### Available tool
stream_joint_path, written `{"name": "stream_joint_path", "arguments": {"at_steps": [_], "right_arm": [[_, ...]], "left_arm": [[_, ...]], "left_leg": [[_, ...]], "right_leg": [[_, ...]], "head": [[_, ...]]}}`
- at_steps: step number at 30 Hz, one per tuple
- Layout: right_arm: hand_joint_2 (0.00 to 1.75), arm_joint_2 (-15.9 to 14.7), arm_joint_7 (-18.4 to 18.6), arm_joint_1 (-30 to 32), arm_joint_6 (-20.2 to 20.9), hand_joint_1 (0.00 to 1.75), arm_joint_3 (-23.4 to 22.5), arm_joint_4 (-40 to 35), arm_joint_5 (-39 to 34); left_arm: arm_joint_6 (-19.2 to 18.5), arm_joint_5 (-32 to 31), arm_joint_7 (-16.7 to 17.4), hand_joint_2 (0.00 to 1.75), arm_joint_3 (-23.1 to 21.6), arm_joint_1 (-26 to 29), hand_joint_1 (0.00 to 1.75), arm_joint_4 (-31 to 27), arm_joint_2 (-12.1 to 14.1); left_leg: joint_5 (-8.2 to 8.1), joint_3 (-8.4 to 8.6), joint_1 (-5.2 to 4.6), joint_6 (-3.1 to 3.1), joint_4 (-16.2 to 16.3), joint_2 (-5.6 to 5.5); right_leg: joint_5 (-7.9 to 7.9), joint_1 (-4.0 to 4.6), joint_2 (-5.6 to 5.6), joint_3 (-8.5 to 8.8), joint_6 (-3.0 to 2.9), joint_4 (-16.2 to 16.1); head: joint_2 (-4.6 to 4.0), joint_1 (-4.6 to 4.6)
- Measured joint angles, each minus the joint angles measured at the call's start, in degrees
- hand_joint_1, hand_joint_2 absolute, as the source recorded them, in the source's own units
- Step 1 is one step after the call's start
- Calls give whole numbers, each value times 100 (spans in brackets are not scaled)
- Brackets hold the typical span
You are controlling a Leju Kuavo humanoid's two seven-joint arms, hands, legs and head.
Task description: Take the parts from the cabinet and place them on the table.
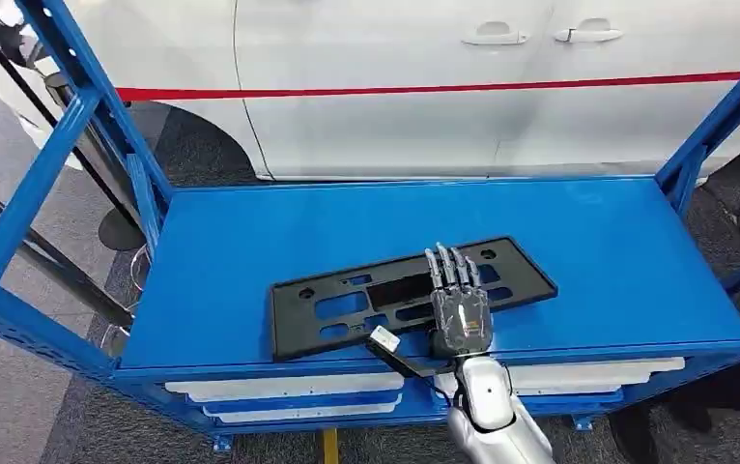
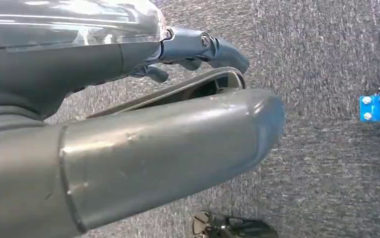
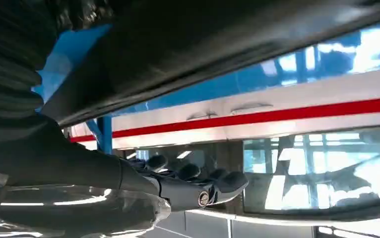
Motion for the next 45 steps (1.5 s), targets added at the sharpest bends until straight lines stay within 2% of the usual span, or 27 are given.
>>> {"name": "stream_joint_path", "arguments": {"at_steps": [1, 2, 5, 7, 8, 10, 11, 12, 14, 16, 17, 21, 22, 23, 26, 27, 28, 29, 31, 32, 35, 37, 38, 40, 42, 43, 45], "right_arm": [[175, -15, 17, -67, 37, 173, 0, 63, 22], [175, -31, 26, -135, 74, 173, 0, 129, 35], [175, -57, 76, -237, 107, 169, 0, 277, 59], [175, -63, 79, -323, 162, 171, 0, 339, 70], [175, -63, 79, -364, 181, 169, 0, 369, 74], [175, -74, 76, -409, 262, 168, 0, 437, 76], [175, -85, 74, -429, 293, 168, 0, 468, 79], [175, -94, 74, -445, 308, 169, 0, 496, 76], [175, -107, 70, -477, 343, 169, 0, 535, 76], [175, -118, 70, -509, 369, 169, 0, 564, 76], [175, -125, 70, -516, 369, 168, 0, 577, 76], [175, -166, 74, -540, 369, 168, 0, 620, 76], [175, -179, 76, -546, 369, 169, -2, 623, 76], [175, -199, 74, -559, 376, 169, -7, 629, 76], [175, -249, 35, -556, 437, 173, -7, 679, 61], [175, -260, 9, -556, 455, 173, -7, 688, 39], [175, -271, -33, -558, 461, 173, -7, 695, -4], [175, -271, -87, -561, 459, 173, -7, 697, -75], [175, -271, -221, -574, 459, 175, -7, 697, -230], [175, -271, -245, -582, 461, 175, -4, 697, -256], [175, -262, -387, -585, 461, 175, 20, 695, -392], [175, -240, -593, -584, 454, 175, 42, 644, -690], [175, -221, -766, -582, 441, 175, 48, 614, -957], [175, -157, -1290, -506, 437, 175, 63, 434, -2010], [175, -94, -2024, -241, 459, 175, 181, -151, -3328], [175, -37, -2226, -138, 496, 175, 271, -476, -3847], [175, 65, -2478, 70, 557, 175, 474, -1130, -4745]], "left_arm": [[-35, 0, 9, 0, 0, 0, 0, -17, 28], [-72, 0, 13, 0, -2, -4, 0, -24, 66], [-140, 0, 57, 0, -2, 0, 0, -59, 135], [-153, 0, 90, 0, -2, -4, 0, -70, 173], [-160, 0, 94, 0, -4, -11, 0, -74, 186], [-181, 0, 103, 0, -4, -10, 0, -90, 229], [-188, 2, 114, 0, -4, 5, 0, -98, 249], [-192, 0, 114, 0, -4, 19, 0, -109, 258], [-194, 2, 120, 0, -4, 29, 0, -116, 275], [-192, 2, 131, 0, -4, 24, 0, -120, 310], [-194, 2, 133, 0, -4, 18, 0, -120, 319], [-194, 2, 149, 0, -4, 31, 0, -127, 321], [-194, 2, 149, 0, -4, 31, 0, -133, 319], [-197, 2, 155, 0, -4, 24, 0, -146, 319], [-212, 4, 199, 0, -4, 26, 0, -151, 323], [-214, 4, 201, 0, -4, 33, 0, -151, 326], [-218, 4, 210, 0, -4, 36, 0, -155, 328], [-223, 4, 214, 0, -4, 35, 0, -162, 328], [-229, 7, 216, 0, -4, 33, 0, -179, 326], [-232, 7, 216, 0, -4, 32, 0, -184, 326], [-236, 9, 221, 0, -4, 26, 0, -197, 334], [-238, 11, 225, 0, -4, 23, 0, -201, 337], [-238, 13, 225, 0, -4, 27, 0, -203, 343], [-232, 13, 238, 0, 0, 31, 0, -205, 350], [-212, 13, 251, 0, 48, 61, 0, -205, 352], [-197, 13, 260, 0, 81, 82, 0, -205, 352], [-184, 13, 306, 0, 163, 77, 0, -205, 352]], "left_leg": [[-22, -1, 0, -33, 18, -1], [-42, -31, -40, -72, 53, 0], [-19, -18, -23, -174, 5, -1], [-107, -38, 2, -240, 96, 4], [-266, -138, 3, -248, 322, 2], [-712, -581, 4, -277, 1241, 2], [-845, -788, 4, -285, 1656, 2], [-829, -883, 4, -283, 1833, 2], [-478, -700, 4, -257, 1406, 3], [45, -170, -1, -191, 320, 2], [-47, -74, -20, -170, 122, -1], [8, -66, -58, -87, 51, -2], [57, -31, 5, -34, -20, 22], [71, -23, -1, -1, -41, 27], [77, -57, -3, 32, -36, 37], [77, -62, -3, 32, -32, 38], [75, -55, -2, 30, -30, 38], [69, -42, 1, 21, -26, 35], [42, -9, 9, -20, -8, 30], [28, -15, 6, -45, 0, 31], [22, -14, -25, -158, -1, 32], [-6, -9, 8, -225, 6, 23], [-112, -53, 16, -242, 142, 23], [-604, -435, 23, -276, 976, 24], [-882, -802, 24, -304, 1755, 24], [-822, -822, 24, -303, 1799, 24], [-391, -518, 18, -273, 1155, 23]], "right_leg": [[151, -4, -6, 228, -14, -503], [75, 41, -2, 262, -45, -580], [89, 77, 15, 225, -147, -574], [130, 33, 6, 269, -247, -647], [127, 35, 2, 274, -295, -656], [119, 56, -11, 271, -322, -651], [113, 71, -15, 270, -330, -644], [107, 82, -15, 273, -339, -635], [93, 95, -10, 289, -341, -620], [70, 107, -5, 330, -316, -610], [62, 131, -8, 329, -297, -607], [92, 126, 3, 326, -167, -634], [54, 131, 9, 325, -131, -596], [-76, 122, 4, 274, -106, -457], [-728, 83, 5, -344, -46, 832], [-772, 73, 4, -479, -33, 1099], [-681, 54, 3, -476, -24, 1091], [-463, 40, 0, -333, -20, 793], [58, 27, -6, 215, -42, -282], [34, 29, -5, 352, -72, -605], [50, 103, 8, 341, -163, -612], [99, 46, -1, 386, -265, -698], [108, 54, -16, 405, -298, -719], [116, 66, -28, 382, -355, -719], [111, 92, -25, 361, -366, -709], [110, 99, -3, 357, -367, -698], [86, 100, 14, 365, -357, -663]], "head": [[2, 2], [0, 0], [0, -2], [2, -4], [0, -2], [0, -2], [0, -2], [0, -4], [0, -4], [0, -2], [2, 0], [0, -2], [0, -2], [0, 7], [0, 0], [2, 2], [2, 2], [2, 2], [0, 2], [0, 4], [0, 0], [2, 0], [0, 2], [0, -2], [2, 0], [0, 0], [2, -2]]}}
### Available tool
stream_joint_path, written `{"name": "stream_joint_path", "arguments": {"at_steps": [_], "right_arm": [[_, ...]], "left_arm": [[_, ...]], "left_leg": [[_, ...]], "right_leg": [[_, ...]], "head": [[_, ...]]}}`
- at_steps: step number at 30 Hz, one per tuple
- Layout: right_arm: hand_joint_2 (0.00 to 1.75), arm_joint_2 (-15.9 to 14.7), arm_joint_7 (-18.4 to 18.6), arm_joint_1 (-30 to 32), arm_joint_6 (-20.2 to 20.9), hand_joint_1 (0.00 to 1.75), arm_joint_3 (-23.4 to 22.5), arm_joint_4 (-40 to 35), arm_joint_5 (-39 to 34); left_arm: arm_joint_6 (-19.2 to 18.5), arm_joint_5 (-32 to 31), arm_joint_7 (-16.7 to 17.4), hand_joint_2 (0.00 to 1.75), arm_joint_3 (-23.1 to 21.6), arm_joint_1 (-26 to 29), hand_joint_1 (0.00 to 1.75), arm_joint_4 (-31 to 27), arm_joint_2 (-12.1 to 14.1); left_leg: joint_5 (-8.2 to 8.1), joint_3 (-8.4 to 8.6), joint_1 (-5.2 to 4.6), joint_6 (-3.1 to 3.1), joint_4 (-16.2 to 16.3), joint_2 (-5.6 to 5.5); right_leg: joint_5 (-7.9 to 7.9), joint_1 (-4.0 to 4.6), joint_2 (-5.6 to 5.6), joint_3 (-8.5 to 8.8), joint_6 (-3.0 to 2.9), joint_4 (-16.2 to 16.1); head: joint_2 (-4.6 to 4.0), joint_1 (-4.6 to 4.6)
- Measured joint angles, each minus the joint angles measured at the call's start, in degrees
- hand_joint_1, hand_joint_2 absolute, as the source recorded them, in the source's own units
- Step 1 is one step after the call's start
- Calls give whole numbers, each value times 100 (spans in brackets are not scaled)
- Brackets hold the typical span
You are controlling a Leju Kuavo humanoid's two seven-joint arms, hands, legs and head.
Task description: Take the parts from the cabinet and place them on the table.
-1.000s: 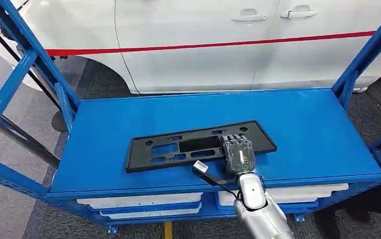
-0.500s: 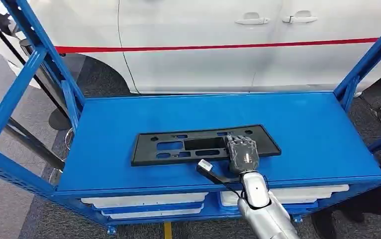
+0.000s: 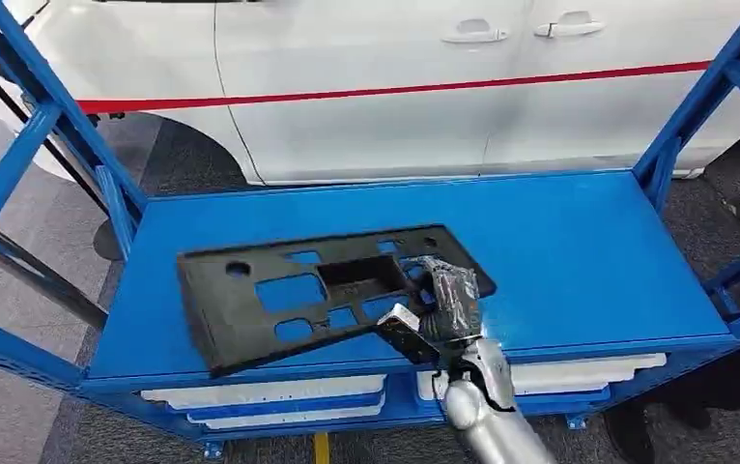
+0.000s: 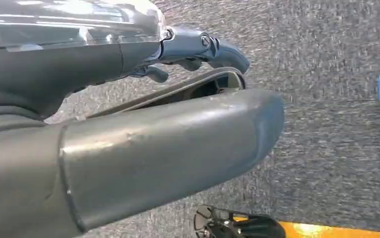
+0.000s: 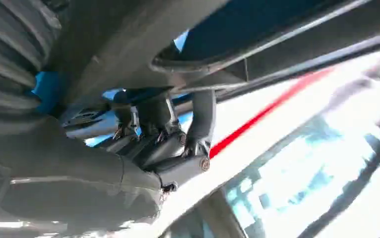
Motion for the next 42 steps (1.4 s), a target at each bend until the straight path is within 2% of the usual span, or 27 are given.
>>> {"name": "stream_joint_path", "arguments": {"at_steps": [1, 2, 3, 6, 8, 9, 11, 12, 13, 14, 15, 17, 18, 21, 23, 25, 27, 28, 29, 30, 32, 33, 37, 38, 39, 40, 42], "right_arm": [[175, 13, -88, 121, 40, 175, 93, -415, -367], [175, 16, -112, 198, 72, 175, 169, -758, -558], [175, 16, -132, 239, 96, 175, 243, -1086, -724], [175, 2, -376, 388, 133, 175, 368, -1787, -1359], [175, -35, -538, 445, 142, 175, 422, -2209, -1761], [175, -72, -582, 442, 186, 175, 440, -2423, -1979], [175, -168, -613, 474, 254, 175, 466, -2745, -2254], [175, -199, -619, 511, 254, 175, 477, -2825, -2291], [175, -225, -619, 548, 254, 175, 479, -2903, -2302], [175, -251, -619, 574, 254, 175, 483, -2968, -2315], [175, -271, -619, 585, 254, 175, 490, -3027, -2322], [175, -306, -645, 591, 241, 175, 499, -3153, -2368], [175, -319, -661, 593, 221, 175, 499, -3196, -2372], [175, -367, -702, 744, 221, 175, 512, -3376, -2431], [175, -398, -731, 819, 269, 175, 536, -3507, -2560], [175, -413, -755, 879, 354, 175, 580, -3592, -2772], [175, -433, -790, 1005, 481, 175, 595, -3646, -3092], [175, -444, -809, 1075, 523, 175, 595, -3649, -3229], [175, -450, -816, 1129, 542, 175, 595, -3649, -3290], [175, -452, -827, 1170, 549, 175, 595, -3649, -3336], [175, -452, -831, 1216, 566, 175, 593, -3651, -3371], [175, -450, -844, 1261, 610, 175, 595, -3666, -3366], [175, -452, -1103, 1580, 929, 175, 641, -3703, -3349], [175, -452, -1199, 1662, 1043, 175, 647, -3727, -3377], [175, -454, -1306, 1759, 1148, 175, 647, -3754, -3408], [175, -459, -1396, 1833, 1224, 175, 645, -3782, -3434], [175, -476, -1491, 1985, 1334, 175, 645, -3793, -3441]], "left_arm": [[11, 0, 13, 0, 32, -9, 0, 0, 0], [13, 0, 18, 0, 53, -8, 0, 0, 2], [15, 2, 33, 0, 88, -6, 0, 0, 7], [15, 2, 109, 0, 165, 17, 0, -7, 7], [15, 2, 171, 0, 213, 15, 0, -22, -4], [15, 0, 215, 0, 252, 11, 0, -33, -4], [18, 2, 267, 0, 305, 8, 0, -37, -4], [20, 0, 278, 0, 320, 13, 0, -39, -4], [20, 0, 295, 0, 333, 16, 0, -42, -4], [20, 2, 302, 0, 346, 15, 0, -46, -4], [18, 2, 298, 0, 368, 11, 0, -55, -6], [15, 0, 214, 0, 401, 8, 0, -74, -26], [9, 0, 162, 0, 412, 7, 0, -81, -31], [-17, 0, 48, 0, 418, 9, 0, -85, -42], [-55, 0, -13, 0, 421, 14, 0, -85, -46], [-112, 0, -83, 0, 423, 7, 0, -87, -59], [-241, 2, -114, 0, 431, 7, 0, -87, -59], [-275, 2, -103, 0, 434, 22, 0, -87, -59], [-282, 0, -83, 0, 434, 35, 0, -87, -61], [-282, 0, -52, 0, 431, 38, 0, -87, -61], [-282, 0, -28, 0, 434, 34, 0, -87, -57], [-277, 0, -17, 0, 451, 33, 0, -87, -52], [-218, 2, -6, 0, 532, 43, 0, -87, -59], [-201, 0, -11, 0, 558, 40, 0, -90, -74], [-183, 0, -15, 0, 582, 41, 0, -90, -101], [-181, 2, -13, 0, 609, 40, 0, -90, -101], [-192, 0, 5, 0, 659, 41, 0, -90, -107]], "left_leg": [[298, 303, 0, 29, -622, 2], [358, 470, -2, 63, -1050, 2], [329, 506, -51, 78, -1085, -1], [347, 465, -74, 141, -1071, -20], [410, 503, -14, 229, -1165, -5], [416, 503, -14, 272, -1178, -4], [416, 489, -17, 294, -1174, -1], [416, 484, -20, 294, -1172, -1], [415, 482, -20, 294, -1167, -1], [413, 485, -20, 293, -1161, -5], [404, 489, -20, 290, -1152, -10], [367, 504, -20, 259, -1114, -20], [352, 494, -35, 232, -1106, -20], [347, 490, -54, 140, -1119, -23], [296, 475, -37, 70, -1095, -20], [-36, 281, -34, 43, -591, -20], [-444, -150, -27, 7, 322, -18], [-513, -311, -27, -3, 647, -18], [-430, -326, -27, -2, 649, -18], [-217, -210, -27, 10, 376, -18], [325, 290, -29, 62, -662, -18], [334, 446, -40, 104, -1020, -20], [343, 473, -98, 175, -1084, -43], [394, 508, -26, 240, -1177, -42], [414, 522, -31, 264, -1206, -26], [448, 516, -28, 318, -1201, -8], [452, 493, -30, 321, -1193, -3]], "right_leg": [[-25, -1, -1, 6, 25, 30], [-47, -3, -14, -2, 47, 51], [-55, 37, -15, -32, 81, 80], [-29, 3, -20, -38, 165, 48], [-115, -4, -10, -43, 238, 133], [-277, -3, -13, -142, 263, 336], [-737, -16, -14, -569, 310, 1232], [-875, -19, -14, -776, 327, 1642], [-875, -23, -14, -882, 336, 1837], [-739, -30, -15, -849, 337, 1738], [-490, -40, -15, -685, 328, 1379], [29, -44, -19, -142, 285, 297], [-85, -27, -22, -58, 249, 107], [-48, 20, -9, -80, 179, 89], [4, -48, -13, -50, 84, 3], [3, -44, -26, -34, 20, -14], [-8, -27, -34, -34, 3, -9], [-13, -20, -33, -36, -2, -1], [-20, -19, -28, -34, -4, 7], [-32, -18, -20, -29, 0, 21], [-63, -18, -3, -5, 30, 52], [-76, -13, -4, 1, 52, 54], [-62, -5, -11, 1, 171, 34], [-92, 22, -10, -4, 215, 53], [-200, -1, -9, -35, 245, 172], [-424, -8, -8, -156, 266, 462], [-901, -28, -8, -548, 308, 1339]], "head": [[0, 0], [0, 2], [-2, 0], [-2, 2], [-2, 0], [-2, 9], [-2, 2], [-2, 4], [0, 2], [-2, 5], [0, 4], [0, 4], [-2, 2], [-2, 2], [-2, 0], [0, 0], [0, 0], [-2, 0], [0, 2], [-2, 0], [-2, 0], [-2, 2], [0, 2], [0, 4], [0, 4], [-2, 9], [-2, 4]]}}
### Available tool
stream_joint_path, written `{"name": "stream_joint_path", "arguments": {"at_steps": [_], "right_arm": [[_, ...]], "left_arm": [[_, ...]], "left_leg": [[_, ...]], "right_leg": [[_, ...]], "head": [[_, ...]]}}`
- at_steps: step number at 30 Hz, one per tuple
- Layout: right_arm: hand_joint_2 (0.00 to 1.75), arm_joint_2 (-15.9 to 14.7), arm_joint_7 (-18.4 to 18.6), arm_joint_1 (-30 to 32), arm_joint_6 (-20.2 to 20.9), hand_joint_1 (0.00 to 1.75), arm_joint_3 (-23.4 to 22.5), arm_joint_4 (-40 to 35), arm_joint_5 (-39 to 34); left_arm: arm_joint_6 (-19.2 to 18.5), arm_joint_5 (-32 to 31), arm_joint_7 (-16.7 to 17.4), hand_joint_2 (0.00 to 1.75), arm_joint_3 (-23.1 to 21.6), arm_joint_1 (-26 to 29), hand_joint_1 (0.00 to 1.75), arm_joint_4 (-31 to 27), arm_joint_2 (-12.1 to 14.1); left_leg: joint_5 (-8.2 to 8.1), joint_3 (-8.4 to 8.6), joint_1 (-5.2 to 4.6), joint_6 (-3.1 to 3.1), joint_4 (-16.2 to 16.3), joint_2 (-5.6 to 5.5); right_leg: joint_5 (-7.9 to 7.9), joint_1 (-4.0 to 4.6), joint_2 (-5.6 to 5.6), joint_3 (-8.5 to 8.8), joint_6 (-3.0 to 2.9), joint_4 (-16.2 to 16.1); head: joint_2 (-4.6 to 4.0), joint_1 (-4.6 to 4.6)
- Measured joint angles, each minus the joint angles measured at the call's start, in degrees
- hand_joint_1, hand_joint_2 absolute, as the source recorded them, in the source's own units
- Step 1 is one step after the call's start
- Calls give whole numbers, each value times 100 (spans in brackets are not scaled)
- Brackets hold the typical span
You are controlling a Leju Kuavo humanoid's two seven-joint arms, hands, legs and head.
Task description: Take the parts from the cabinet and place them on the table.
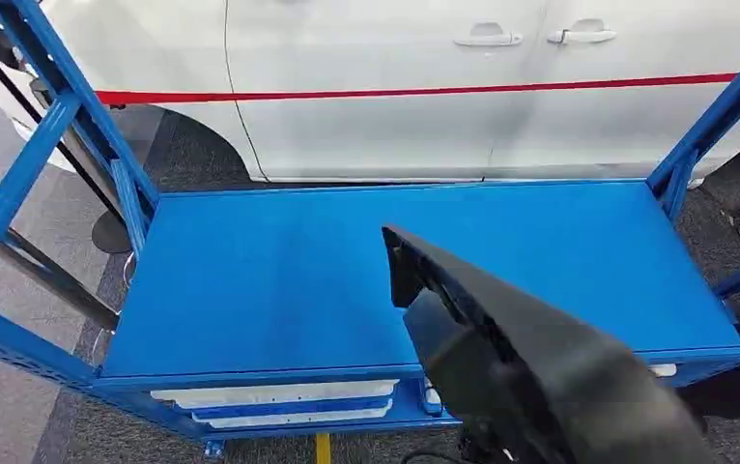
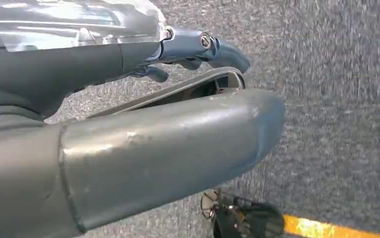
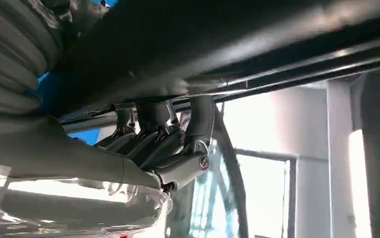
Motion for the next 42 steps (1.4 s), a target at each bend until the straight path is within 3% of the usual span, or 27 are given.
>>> {"name": "stream_joint_path", "arguments": {"at_steps": [1, 2, 3, 5, 6, 10, 11, 12, 13, 15, 17, 18, 19, 21, 22, 25, 27, 29, 31, 32, 33, 35, 36, 37, 38, 40, 42], "right_arm": [[175, -11, -24, 74, 46, 175, 0, 0, 2], [175, -18, -57, 144, 90, 175, 0, 0, 18], [175, -20, -79, 192, 131, 175, 0, 0, 44], [175, -20, -105, 255, 162, 175, 0, -4, 63], [175, -20, -111, 287, 203, 175, 0, -22, 72], [175, -17, -216, 406, 371, 175, 4, -79, 105], [175, -20, -234, 415, 440, 175, 9, -85, 98], [175, -17, -247, 414, 515, 175, 20, -90, 77], [175, -15, -266, 427, 564, 175, 35, -92, 59], [175, -17, -302, 454, 627, 175, 50, -94, 55], [175, -17, -323, 485, 662, 175, 50, -94, 61], [175, -17, -343, 491, 666, 175, 52, -94, 70], [175, -15, -358, 495, 669, 175, 55, -96, 81], [175, -15, -378, 506, 673, 175, 59, -129, 103], [175, -15, -389, 521, 691, 175, 61, -162, 109], [175, -13, -417, 543, 739, 175, 63, -192, 118], [175, -13, -437, 589, 739, 175, 61, -236, 118], [175, -15, -468, 609, 741, 175, 59, -271, 118], [175, -15, -479, 627, 747, 175, 59, -273, 118], [175, -17, -481, 640, 750, 175, 59, -273, 118], [175, -17, -481, 651, 750, 175, 59, -273, 118], [175, -17, -481, 654, 752, 175, 59, -278, 118], [175, -17, -483, 652, 763, 175, 57, -286, 118], [175, -17, -487, 646, 767, 175, 57, -302, 118], [175, -17, -496, 652, 769, 175, 57, -324, 120], [175, -15, -520, 661, 767, 175, 55, -348, 120], [175, -15, -533, 691, 767, 175, 46, -361, 118]], "left_arm": [[-11, 0, 18, 0, 24, 0, 0, -2, -9], [-17, 0, 48, 0, 37, 3, 0, -2, -13], [-17, 0, 81, 0, 37, 7, 0, -2, -24], [-55, -4, 87, 0, 37, 5, 0, -4, -50], [-68, -4, 96, 0, 37, 3, 0, -4, -63], [-68, -7, 205, 0, 35, 5, 0, -4, -72], [-68, -7, 205, 0, 35, 19, 0, -4, -72], [-68, -9, 199, 0, 35, 6, 0, -4, -72], [-70, -9, 190, 0, 35, 3, 0, -4, -74], [-72, -11, 155, 0, 33, 0, 0, -4, -74], [-74, -11, 146, 0, 30, 4, 0, -4, -74], [-74, -11, 146, 0, 30, 5, 0, -4, -74], [-74, -11, 147, 0, 28, 2, 0, -4, -74], [-74, -11, 146, 0, 28, -21, 0, -4, -74], [-74, -13, 149, 0, 28, -47, 0, -4, -70], [-79, -13, 129, 0, 22, -52, 0, -4, -79], [-79, -13, 127, 0, 11, -44, 0, -4, -105], [-83, -13, 131, 0, -9, -53, 0, -4, -111], [-83, -13, 149, 0, -20, -50, 0, -4, -114], [-83, -13, 157, 0, -24, -49, 0, -4, -114], [-85, -13, 164, 0, -29, -48, 0, -4, -114], [-85, -13, 184, 0, -50, -49, 0, -4, -116], [-87, -13, 197, 0, -61, -54, 0, -4, -122], [-87, -13, 201, 0, -66, -55, 0, -4, -125], [-87, -13, 199, 0, -72, -51, 0, -4, -127], [-92, -13, 164, 0, -85, -53, 0, -4, -125], [-90, -13, 133, 0, -98, -37, 0, -4, -120]], "left_leg": [[0, -20, 0, 0, 12, 1], [1, -37, 0, -2, 29, 1], [0, -49, 3, -3, 53, 1], [-9, -74, 9, -17, 100, -6], [-17, -88, 8, -45, 131, -10], [48, -138, -17, -207, 139, -17], [68, -157, -15, -248, 137, -22], [-47, -206, 15, -266, 220, -21], [-302, -301, 10, -284, 417, -17], [-918, -565, 19, -321, 1281, -16], [-1163, -647, 17, -329, 1817, -16], [-1102, -508, 17, -317, 1711, -16], [-938, -222, 16, -296, 1327, -16], [-601, 569, 7, -226, 160, -17], [-691, 659, -33, -210, -66, -18], [-532, 573, -82, -153, -17, -33], [-357, 494, -10, -73, -85, 30], [-232, 317, -21, 22, -80, 45], [-99, 163, -29, 24, -69, 64], [-37, 69, -31, 17, -55, 67], [25, -34, -31, 1, -32, 69], [106, -204, -29, -31, 27, 69], [141, -283, -29, -54, 80, 64], [165, -331, -35, -86, 125, 58], [200, -363, -52, -126, 154, 50], [289, -354, -54, -201, 124, 50], [319, -385, -25, -278, 132, 38]], "right_leg": [[-113, -12, 0, -150, 19, 332], [-70, -27, -3, -175, 35, 419], [102, -41, -7, -54, 42, 213], [560, -72, -10, 448, 35, -712], [662, -78, -9, 689, 19, -1175], [721, -5, 25, 621, -111, -1211], [775, -27, 19, 597, -187, -1255], [830, -53, -18, 569, -241, -1284], [871, -52, -14, 516, -288, -1294], [954, -31, -25, 400, -315, -1288], [1043, -6, -31, 274, -316, -1272], [1083, 5, -31, 213, -311, -1263], [1125, 11, -29, 154, -303, -1250], [1207, 23, -22, 66, -272, -1222], [1251, 44, -28, 59, -232, -1216], [1376, 10, -40, 58, -124, -1248], [1369, -7, -15, 17, -59, -1226], [672, -18, -5, -170, -29, -742], [80, -27, -9, -360, 18, 142], [35, -28, -10, -372, 33, 429], [168, -30, -10, -269, 41, 492], [555, -36, -11, 248, 25, -51], [639, -36, -11, 681, 3, -621], [427, -30, -7, 1007, -30, -1126], [357, 12, 4, 1145, -83, -1375], [415, 26, 6, 1083, -138, -1353], [546, -7, -21, 997, -270, -1413]], "head": [[0, 7], [0, 0], [0, 5], [2, 2], [0, 7], [2, 2], [0, 4], [0, 2], [0, 0], [0, 0], [2, 0], [0, -2], [0, -2], [0, -2], [2, -2], [2, 2], [2, -4], [0, 9], [2, 9], [2, 7], [2, 11], [2, 11], [2, 9], [0, 7], [2, -2], [0, 0], [0, 2]]}}
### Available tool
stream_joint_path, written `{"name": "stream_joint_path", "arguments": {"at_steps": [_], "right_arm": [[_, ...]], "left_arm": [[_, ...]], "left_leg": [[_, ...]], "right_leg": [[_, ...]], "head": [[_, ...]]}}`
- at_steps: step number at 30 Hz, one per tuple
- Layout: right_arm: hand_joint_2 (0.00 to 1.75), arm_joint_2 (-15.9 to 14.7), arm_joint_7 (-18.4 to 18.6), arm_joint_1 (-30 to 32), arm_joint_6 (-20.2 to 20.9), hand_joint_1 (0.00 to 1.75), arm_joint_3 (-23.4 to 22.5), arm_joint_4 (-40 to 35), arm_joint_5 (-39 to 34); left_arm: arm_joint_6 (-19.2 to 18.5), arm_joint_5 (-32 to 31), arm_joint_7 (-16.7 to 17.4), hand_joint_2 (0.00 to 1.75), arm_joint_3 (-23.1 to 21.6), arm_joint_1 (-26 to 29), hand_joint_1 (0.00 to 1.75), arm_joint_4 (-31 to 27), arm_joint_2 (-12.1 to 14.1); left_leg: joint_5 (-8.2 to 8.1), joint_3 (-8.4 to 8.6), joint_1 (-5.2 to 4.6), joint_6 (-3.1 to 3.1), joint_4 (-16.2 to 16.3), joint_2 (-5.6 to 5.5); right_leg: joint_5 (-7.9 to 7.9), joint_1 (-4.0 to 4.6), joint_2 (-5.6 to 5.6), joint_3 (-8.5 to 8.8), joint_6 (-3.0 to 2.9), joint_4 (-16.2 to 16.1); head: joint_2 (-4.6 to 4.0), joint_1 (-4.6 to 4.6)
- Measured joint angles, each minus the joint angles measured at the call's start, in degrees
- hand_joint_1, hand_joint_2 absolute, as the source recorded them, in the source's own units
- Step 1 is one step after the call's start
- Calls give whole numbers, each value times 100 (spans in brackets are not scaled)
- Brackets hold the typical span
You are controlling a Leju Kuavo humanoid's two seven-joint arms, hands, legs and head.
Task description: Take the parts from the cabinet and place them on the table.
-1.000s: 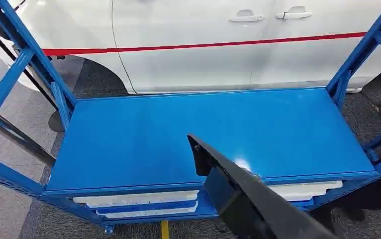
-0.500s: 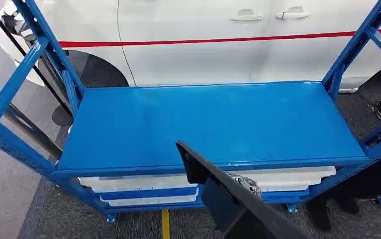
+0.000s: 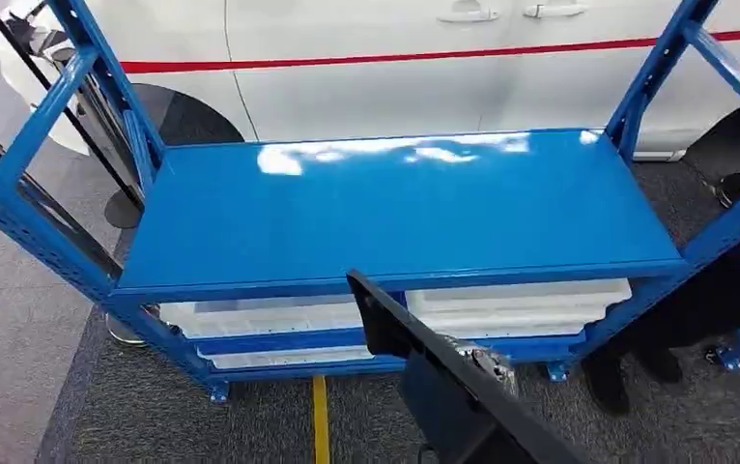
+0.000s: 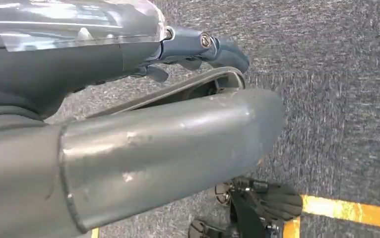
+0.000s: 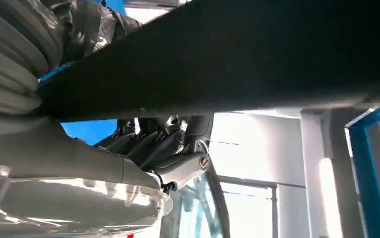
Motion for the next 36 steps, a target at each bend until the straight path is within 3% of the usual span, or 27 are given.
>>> {"name": "stream_joint_path", "arguments": {"at_steps": [2, 3, 4, 5, 11, 12, 13, 14, 16, 17, 18, 19, 20, 21, 22, 23, 24, 25, 26, 27, 28, 31, 32, 34, 35, 36], "right_arm": [[175, 0, -46, 31, -2, 175, 0, -18, -18], [175, -2, -59, 54, -2, 175, 0, -17, -26], [175, -2, -66, 73, -2, 175, 0, -17, -26], [175, -2, -66, 81, -2, 175, 0, -17, -31], [175, -2, -66, 85, -2, 175, 0, -17, -33], [175, -4, -66, 106, -2, 175, -2, -17, -44], [175, -4, -66, 111, -2, 175, -2, -17, -44], [175, -7, -74, 132, -41, 175, -18, -37, -57], [175, -11, -74, 159, -66, 175, -17, -37, -59], [175, -20, -76, 188, -96, 175, -22, -33, -63], [175, -33, -74, 223, -131, 175, -24, -33, -68], [175, -55, -74, 259, -153, 175, -35, -26, -70], [175, -74, -81, 283, -168, 175, -39, -13, -72], [175, -87, -92, 301, -171, 175, -39, -2, -83], [175, -103, -109, 322, -175, 175, -44, 7, -107], [175, -118, -129, 349, -199, 175, -57, 11, -135], [175, -129, -155, 384, -221, 175, -72, 15, -168], [175, -138, -164, 408, -232, 175, -81, 15, -188], [175, -146, -175, 415, -236, 175, -90, 15, -206], [175, -146, -177, 412, -238, 175, -101, 13, -221], [175, -146, -190, 427, -238, 175, -109, 9, -221], [175, -151, -212, 492, -245, 175, -131, -4, -234], [175, -149, -216, 493, -243, 175, -138, -4, -245], [175, -146, -223, 504, -234, 175, -148, -4, -278], [175, -149, -227, 519, -221, 175, -153, -4, -300], [175, -149, -229, 532, -192, 175, -162, -4, -341]], "left_arm": [[2, 0, -26, 0, -4, 15, 0, 0, 0], [2, 0, -28, 0, -7, 14, 0, 0, -4], [2, 0, -31, 0, -7, 10, 0, 0, -4], [2, 0, -35, 0, -7, 7, 0, 0, -4], [2, 0, -37, 0, -7, 7, 0, 0, -4], [2, 0, -39, 0, -9, 7, 0, 0, -2], [2, 0, -39, 0, -9, 8, 0, 0, -2], [0, 0, -39, 0, -13, -47, 0, 0, 9], [-2, 0, -39, 0, -11, -13, 0, 0, 2], [-4, 0, -44, 0, -11, -24, 0, 0, -2], [-11, 2, -46, 0, -11, -9, 0, 0, -4], [-20, 2, -50, 0, -11, -5, 0, 0, -4], [-20, 2, -50, 0, -11, -7, 0, 0, -2], [-20, 2, -48, 0, -11, -8, 0, 0, -2], [-20, 2, -46, 0, -11, -8, 0, 0, 0], [-20, 4, -41, 0, -11, -7, 0, 0, 2], [-20, 4, -39, 0, -11, -4, 0, 0, 2], [-20, 4, -39, 0, -11, -1, 0, 0, 2], [-20, 4, -37, 0, -11, -3, 0, 0, 2], [-20, 4, -37, 0, -11, -4, 0, 0, 0], [-20, 4, -37, 0, -11, -4, 0, 0, -4], [-22, 4, -70, 0, -13, 0, 0, 0, -2], [-22, 4, -76, 0, -13, 16, 0, 0, 2], [-31, 4, -90, 0, -13, 32, 0, 0, -7], [-33, 4, -94, 0, -13, 31, 0, 0, -9], [-35, 4, -98, 0, -13, 23, 0, 0, -9]], "left_leg": [[-645, -160, 16, -48, 422, -9], [-1019, -276, 20, -76, 836, -9], [-1272, -359, 20, -93, 1253, -8], [-1364, -394, 20, -101, 1484, -8], [-1376, -399, 20, -102, 1562, -9], [-1068, -205, 19, -86, 1698, -9], [-869, -14, 16, -69, 1503, -9], [-948, 1174, -72, 100, -295, -17], [-814, 1107, -56, 185, -326, -14], [-739, 1052, -30, 212, -341, 40], [-677, 971, -31, 263, -340, 36], [-605, 874, -34, 308, -335, 51], [-537, 787, -38, 313, -325, 55], [-464, 680, -45, 315, -310, 58], [-396, 596, -49, 309, -280, 60], [-339, 475, -49, 298, -240, 60], [-285, 340, -48, 283, -178, 59], [-246, 214, -46, 259, -111, 57], [-210, 126, -45, 239, -47, 53], [-184, 60, -66, 204, 2, 48], [-159, 50, -66, 171, 26, 44], [12, 31, -53, 40, -30, 42], [-63, -3, -19, 15, 41, 27], [-759, -153, -8, -49, 478, 1], [-1143, -241, 5, -79, 887, 1], [-1345, -295, 6, -94, 1244, 1]], "right_leg": [[122, 2, -28, -143, -86, 2], [192, 7, -29, -234, -94, 4], [264, 20, -31, -320, -99, 9], [307, 28, -31, -383, -102, 17], [326, 31, -31, -407, -101, 20], [462, 46, -31, -609, -91, 55], [505, 49, -31, -687, -83, 78], [791, 60, -65, -947, 55, 167], [918, 74, -57, -966, 134, 117], [769, 35, -21, -1005, 154, 188], [428, 36, -14, -1069, 180, 360], [-23, 21, -12, -1158, 199, 758], [-315, 13, -13, -1226, 218, 1135], [-499, 3, -12, -1279, 240, 1537], [-462, -7, -12, -1272, 256, 1787], [-263, -15, -14, -1178, 262, 1837], [20, -21, -15, -964, 259, 1669], [199, -24, -14, -625, 245, 1273], [173, -25, -14, -243, 222, 783], [-138, -3, -13, 60, 189, 279], [-231, 17, 0, 161, 155, 53], [-94, 44, -3, 52, 27, 55], [-5, 1, -39, -3, -28, 11], [137, 4, -48, -174, -108, 5], [215, 11, -48, -272, -113, 6], [267, 17, -12, -363, -102, 8]], "head": [[2, -2], [2, -2], [0, 0], [0, -2], [2, -2], [2, -2], [0, -2], [2, 0], [0, 4], [2, -2], [2, 7], [0, 0], [0, 4], [2, 2], [2, 2], [2, 2], [0, 2], [0, 4], [2, 2], [2, 0], [0, -4], [0, 7], [2, 4], [0, -4], [0, -4], [0, -2]]}}
